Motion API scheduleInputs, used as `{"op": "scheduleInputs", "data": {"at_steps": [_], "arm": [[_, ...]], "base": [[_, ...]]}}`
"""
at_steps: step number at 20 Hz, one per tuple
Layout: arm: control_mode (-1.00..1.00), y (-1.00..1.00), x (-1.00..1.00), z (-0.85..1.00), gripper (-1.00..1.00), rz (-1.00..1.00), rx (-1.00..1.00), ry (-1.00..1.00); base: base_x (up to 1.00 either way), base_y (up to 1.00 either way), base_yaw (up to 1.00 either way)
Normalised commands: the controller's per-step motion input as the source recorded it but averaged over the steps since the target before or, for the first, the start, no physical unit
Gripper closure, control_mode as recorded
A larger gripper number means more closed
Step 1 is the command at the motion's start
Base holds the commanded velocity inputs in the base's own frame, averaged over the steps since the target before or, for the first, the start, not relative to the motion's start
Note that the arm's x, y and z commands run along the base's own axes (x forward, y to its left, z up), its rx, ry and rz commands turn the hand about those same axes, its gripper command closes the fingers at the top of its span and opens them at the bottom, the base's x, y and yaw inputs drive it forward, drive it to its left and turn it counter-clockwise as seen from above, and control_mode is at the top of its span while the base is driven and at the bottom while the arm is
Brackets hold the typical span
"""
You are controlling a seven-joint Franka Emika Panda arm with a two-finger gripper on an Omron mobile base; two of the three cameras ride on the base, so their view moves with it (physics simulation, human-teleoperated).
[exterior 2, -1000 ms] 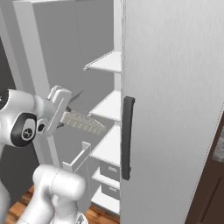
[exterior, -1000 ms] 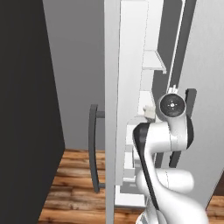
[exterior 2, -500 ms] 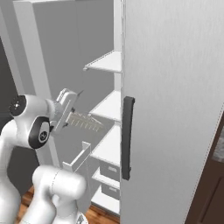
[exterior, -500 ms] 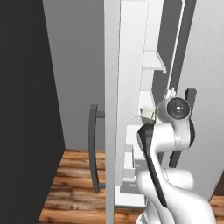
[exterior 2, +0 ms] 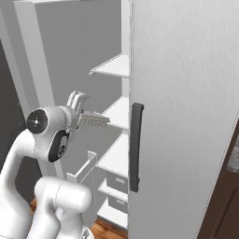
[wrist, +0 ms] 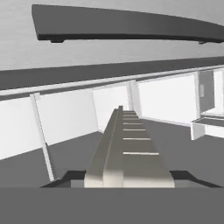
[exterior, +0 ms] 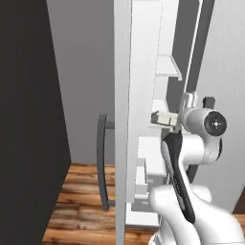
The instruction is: The ice cube tray has been filled with water. Take the tray and place it in the freezer to make ice. Close the freezer door after placing the tray.
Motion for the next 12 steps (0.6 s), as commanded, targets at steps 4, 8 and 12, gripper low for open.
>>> {"op": "scheduleInputs", "data": {"at_steps": [4,8,12], "arm": [[-1.00,-0.31,0.35,-0.77,1.00,0.17,-0.14,-0.34],[-1.00,-0.49,0.37,-0.87,1.00,0.14,-0.16,-0.15],[-1.00,-0.35,0.51,-0.83,1.00,0.11,-0.15,-0.09]], "base": [[0.00,0.00,0.00],[0.00,0.00,0.00],[0.00,0.00,0.00]]}}
